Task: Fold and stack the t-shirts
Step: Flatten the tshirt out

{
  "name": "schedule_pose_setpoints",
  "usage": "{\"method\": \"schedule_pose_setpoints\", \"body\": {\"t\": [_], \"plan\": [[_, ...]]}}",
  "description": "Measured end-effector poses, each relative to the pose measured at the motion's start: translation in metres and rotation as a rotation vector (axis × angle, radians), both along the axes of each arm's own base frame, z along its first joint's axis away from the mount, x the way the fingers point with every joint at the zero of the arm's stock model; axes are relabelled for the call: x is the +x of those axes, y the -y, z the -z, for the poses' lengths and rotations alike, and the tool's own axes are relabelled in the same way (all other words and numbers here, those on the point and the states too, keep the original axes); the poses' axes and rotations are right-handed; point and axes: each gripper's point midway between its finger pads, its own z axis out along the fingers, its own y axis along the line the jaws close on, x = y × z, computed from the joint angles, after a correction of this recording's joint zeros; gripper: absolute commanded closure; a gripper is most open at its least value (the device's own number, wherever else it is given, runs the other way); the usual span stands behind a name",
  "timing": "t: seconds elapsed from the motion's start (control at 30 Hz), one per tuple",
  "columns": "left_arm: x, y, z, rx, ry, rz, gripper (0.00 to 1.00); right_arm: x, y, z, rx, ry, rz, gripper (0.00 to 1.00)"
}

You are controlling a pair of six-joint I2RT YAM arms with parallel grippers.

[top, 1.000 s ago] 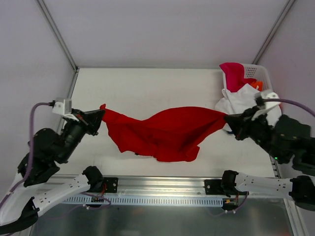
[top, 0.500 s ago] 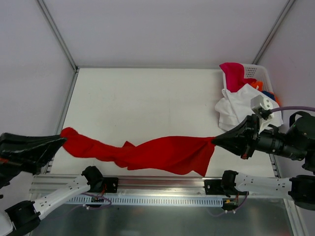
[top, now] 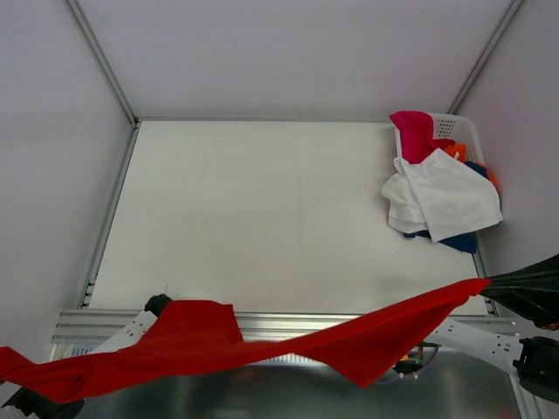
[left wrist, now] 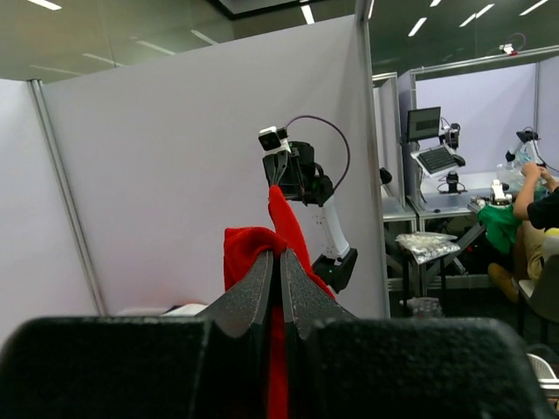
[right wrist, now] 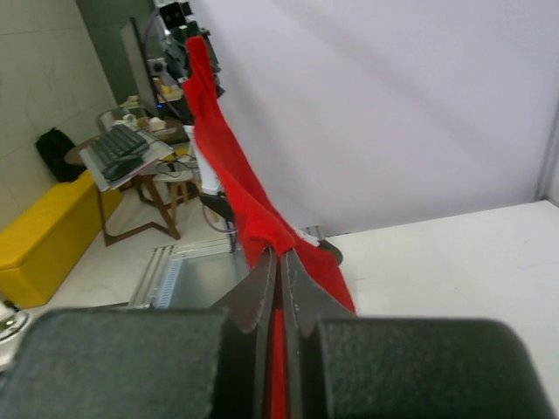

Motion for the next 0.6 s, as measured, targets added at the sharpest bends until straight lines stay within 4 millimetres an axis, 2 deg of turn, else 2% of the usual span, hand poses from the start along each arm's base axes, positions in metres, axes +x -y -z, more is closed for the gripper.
{"method": "schedule_pose_setpoints", "body": {"t": [0.13, 0.27, 0.47, 0.6], "plan": [[0.013, 0.012, 0.007, 0.038, -0.031, 0.004, 1.0, 0.006, -0.008, 0.017, -0.032, -0.01, 0.07, 0.99], [0.048, 0.034, 0.03, 0.095, -0.109, -0.037, 1.0, 0.027, -0.015, 0.039, -0.082, -0.044, 0.173, 1.0], [0.124, 0.067, 0.098, 0.203, -0.305, -0.151, 1.0, 0.067, -0.003, 0.085, -0.157, -0.101, 0.409, 0.99], [0.175, 0.08, 0.146, 0.267, -0.412, -0.272, 1.0, 0.096, 0.006, 0.118, -0.21, -0.136, 0.569, 0.99]]}}
